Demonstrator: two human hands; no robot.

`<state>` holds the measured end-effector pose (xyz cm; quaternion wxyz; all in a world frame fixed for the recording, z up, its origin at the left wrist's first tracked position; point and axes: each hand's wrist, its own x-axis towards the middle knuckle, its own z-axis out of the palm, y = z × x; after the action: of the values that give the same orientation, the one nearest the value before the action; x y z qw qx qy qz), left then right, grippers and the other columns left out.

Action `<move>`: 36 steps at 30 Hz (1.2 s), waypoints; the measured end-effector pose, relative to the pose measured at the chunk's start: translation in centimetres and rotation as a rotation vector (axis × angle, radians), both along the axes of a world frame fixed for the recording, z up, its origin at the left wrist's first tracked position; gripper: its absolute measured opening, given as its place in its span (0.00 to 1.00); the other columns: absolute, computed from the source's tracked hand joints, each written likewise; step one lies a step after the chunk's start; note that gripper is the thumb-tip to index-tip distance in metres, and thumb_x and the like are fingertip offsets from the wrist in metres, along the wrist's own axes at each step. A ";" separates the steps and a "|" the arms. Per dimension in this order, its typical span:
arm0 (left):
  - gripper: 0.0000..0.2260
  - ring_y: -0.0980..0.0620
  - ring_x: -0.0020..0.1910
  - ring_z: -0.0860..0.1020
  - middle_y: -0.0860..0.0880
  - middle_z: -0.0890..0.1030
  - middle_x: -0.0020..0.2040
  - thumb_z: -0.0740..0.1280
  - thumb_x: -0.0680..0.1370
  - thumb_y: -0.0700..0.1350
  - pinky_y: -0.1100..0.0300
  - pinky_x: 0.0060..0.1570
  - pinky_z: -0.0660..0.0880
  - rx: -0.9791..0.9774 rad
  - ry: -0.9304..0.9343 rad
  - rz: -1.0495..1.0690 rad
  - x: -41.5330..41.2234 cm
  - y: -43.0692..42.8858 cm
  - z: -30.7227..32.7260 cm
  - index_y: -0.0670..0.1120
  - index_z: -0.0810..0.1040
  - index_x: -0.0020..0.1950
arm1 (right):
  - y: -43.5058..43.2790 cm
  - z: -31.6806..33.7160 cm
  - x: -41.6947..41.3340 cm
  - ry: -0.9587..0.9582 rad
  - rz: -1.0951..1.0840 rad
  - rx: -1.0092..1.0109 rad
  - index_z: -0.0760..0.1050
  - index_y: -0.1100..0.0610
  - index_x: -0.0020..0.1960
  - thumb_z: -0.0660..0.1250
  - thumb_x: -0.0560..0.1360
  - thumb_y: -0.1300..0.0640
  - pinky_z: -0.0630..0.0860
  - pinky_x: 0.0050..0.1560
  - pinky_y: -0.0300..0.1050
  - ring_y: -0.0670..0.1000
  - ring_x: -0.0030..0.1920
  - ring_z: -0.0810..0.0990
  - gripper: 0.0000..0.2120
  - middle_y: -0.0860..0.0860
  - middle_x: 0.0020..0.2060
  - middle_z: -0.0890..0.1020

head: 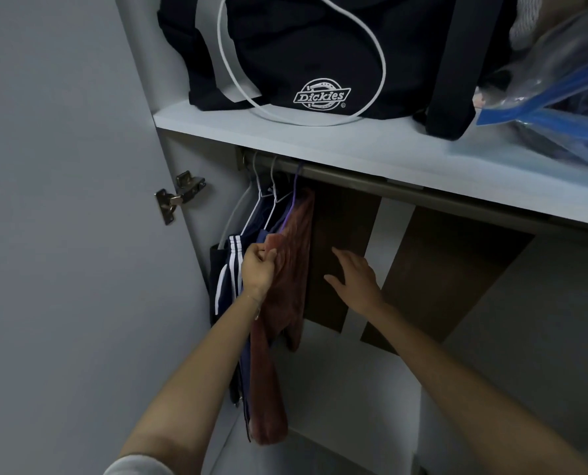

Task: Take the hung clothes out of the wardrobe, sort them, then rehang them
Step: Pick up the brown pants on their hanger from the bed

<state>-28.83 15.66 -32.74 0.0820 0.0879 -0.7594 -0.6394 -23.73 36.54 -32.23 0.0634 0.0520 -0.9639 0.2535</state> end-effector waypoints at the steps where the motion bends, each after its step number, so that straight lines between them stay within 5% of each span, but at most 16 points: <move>1: 0.06 0.55 0.36 0.72 0.51 0.73 0.37 0.65 0.81 0.40 0.68 0.37 0.71 -0.004 0.004 0.014 -0.2 0.0 0.0 0.45 0.72 0.45 | -0.1 0.0 -0.1 -0.002 0.008 0.001 0.56 0.54 0.79 0.62 0.80 0.47 0.57 0.75 0.52 0.56 0.75 0.58 0.31 0.55 0.76 0.62; 7: 0.07 0.55 0.35 0.72 0.51 0.73 0.37 0.64 0.81 0.41 0.59 0.41 0.70 -0.006 0.005 0.111 -0.5 0.7 0.2 0.47 0.71 0.44 | -0.6 -0.4 -0.6 -0.022 0.053 0.014 0.55 0.54 0.79 0.62 0.81 0.47 0.56 0.74 0.51 0.56 0.75 0.59 0.31 0.55 0.76 0.62; 12: 0.02 0.54 0.38 0.74 0.51 0.76 0.39 0.65 0.81 0.41 0.64 0.39 0.70 -0.121 0.025 0.023 0.6 -0.6 0.7 0.42 0.74 0.51 | -1.3 -0.5 -1.0 -0.037 0.095 0.032 0.56 0.53 0.79 0.63 0.81 0.47 0.57 0.73 0.51 0.56 0.75 0.59 0.30 0.54 0.76 0.62; 17: 0.20 0.50 0.61 0.74 0.46 0.75 0.64 0.66 0.81 0.48 0.55 0.63 0.72 -0.311 0.066 0.029 3.9 -3.2 0.0 0.42 0.71 0.71 | -3.5 -1.3 -1.5 -0.065 0.151 0.059 0.58 0.51 0.78 0.63 0.80 0.46 0.61 0.73 0.55 0.56 0.75 0.60 0.30 0.53 0.75 0.64; 22: 0.19 0.47 0.64 0.75 0.46 0.76 0.66 0.66 0.81 0.48 0.54 0.64 0.71 -0.559 0.167 0.094 8.4 -6.5 -1.7 0.42 0.73 0.70 | -7.1 -2.3 -0.6 0.019 0.271 0.161 0.63 0.52 0.76 0.64 0.78 0.44 0.66 0.67 0.53 0.56 0.68 0.68 0.29 0.53 0.68 0.72; 28: 0.26 0.45 0.65 0.75 0.48 0.76 0.68 0.55 0.78 0.58 0.51 0.62 0.70 -0.759 0.024 0.213 15.7 -10.1 -5.3 0.46 0.72 0.71 | -12.5 -3.8 2.2 0.069 0.466 0.273 0.74 0.58 0.66 0.64 0.77 0.44 0.75 0.55 0.52 0.59 0.58 0.78 0.24 0.55 0.57 0.80; 31: 0.24 0.47 0.68 0.72 0.49 0.74 0.71 0.58 0.80 0.56 0.53 0.65 0.66 -0.787 -0.065 0.296 20.5 -11.8 -7.3 0.48 0.71 0.74 | -15.6 -5.1 4.7 0.122 0.647 0.273 0.79 0.56 0.57 0.65 0.74 0.45 0.78 0.43 0.49 0.57 0.49 0.81 0.18 0.51 0.47 0.83; 36: 0.23 0.48 0.71 0.70 0.49 0.73 0.72 0.62 0.81 0.54 0.55 0.68 0.62 -0.810 -0.179 0.483 29.3 -15.3 -8.5 0.49 0.70 0.74 | -22.4 -6.2 9.7 0.107 0.916 0.306 0.77 0.56 0.65 0.69 0.75 0.46 0.77 0.52 0.52 0.58 0.56 0.79 0.22 0.53 0.55 0.81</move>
<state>0.51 0.31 -41.20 0.1901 0.2772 -0.9095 -0.2447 -14.01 14.14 -38.41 -0.0137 0.4927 -0.8634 0.1075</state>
